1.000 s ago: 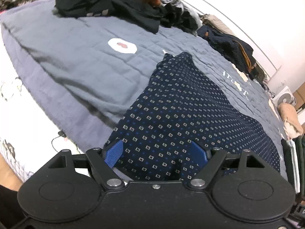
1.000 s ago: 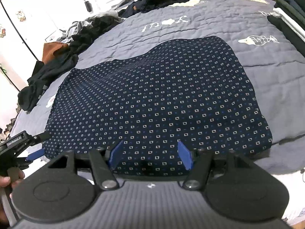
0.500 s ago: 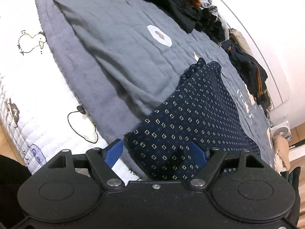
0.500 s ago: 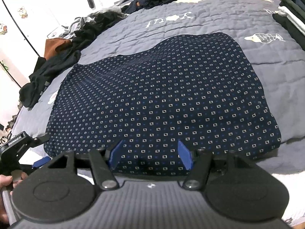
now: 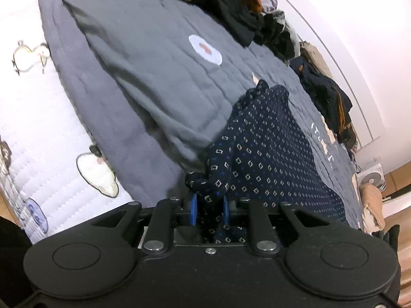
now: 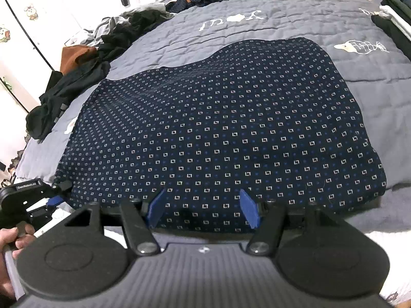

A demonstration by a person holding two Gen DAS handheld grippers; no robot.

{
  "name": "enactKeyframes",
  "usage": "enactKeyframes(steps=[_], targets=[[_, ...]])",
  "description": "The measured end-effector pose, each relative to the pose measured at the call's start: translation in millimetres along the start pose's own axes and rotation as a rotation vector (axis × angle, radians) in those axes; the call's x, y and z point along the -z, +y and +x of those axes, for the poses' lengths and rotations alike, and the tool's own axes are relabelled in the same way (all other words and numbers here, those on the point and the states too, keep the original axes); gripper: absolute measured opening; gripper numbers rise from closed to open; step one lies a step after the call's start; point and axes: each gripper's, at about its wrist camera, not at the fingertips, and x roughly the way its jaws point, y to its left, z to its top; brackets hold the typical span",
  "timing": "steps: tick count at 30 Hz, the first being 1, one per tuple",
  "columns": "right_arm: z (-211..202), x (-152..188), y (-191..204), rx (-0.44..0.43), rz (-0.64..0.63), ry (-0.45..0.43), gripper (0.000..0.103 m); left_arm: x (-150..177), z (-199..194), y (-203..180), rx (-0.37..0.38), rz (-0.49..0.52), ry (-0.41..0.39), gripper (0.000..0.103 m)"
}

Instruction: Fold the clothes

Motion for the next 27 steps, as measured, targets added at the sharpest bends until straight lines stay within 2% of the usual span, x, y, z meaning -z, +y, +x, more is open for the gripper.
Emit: enactKeyframes(steps=[2,7,11,14,17,24,26,27], targets=[[0.6,0.2,0.8,-0.001,-0.003,0.002,0.063,1.5,4.7,0.1,-0.008,-0.001,0.008,0.034],[2.9,2.1,3.3,0.001,-0.011,0.012,0.063,3.6,9.5,-2.2,0.007,0.011,0.007,0.034],[3.0,4.6,5.7,0.001,-0.017,0.012,0.063,3.4,-3.9,-7.1,0.04,0.028,-0.048,0.017],[1.9,4.6,4.9,-0.001,-0.017,0.008,0.063,3.9,-20.5,-15.8,0.108,0.064,-0.11,0.016],[1.7,4.1,3.5,-0.002,-0.016,0.006,0.063,4.6,-25.7,-26.2,0.136,0.121,-0.135,0.016],[3.2,2.9,2.6,-0.005,-0.012,0.013,0.063,6.2,-6.7,-20.1,0.07,0.077,-0.069,0.02],[3.6,2.5,2.4,-0.005,-0.011,0.015,0.063,5.8,-1.1,-14.9,0.058,0.051,-0.051,0.031],[3.9,2.4,2.3,-0.006,-0.011,0.016,0.063,5.7,0.1,-12.7,0.061,0.034,-0.048,0.031]])
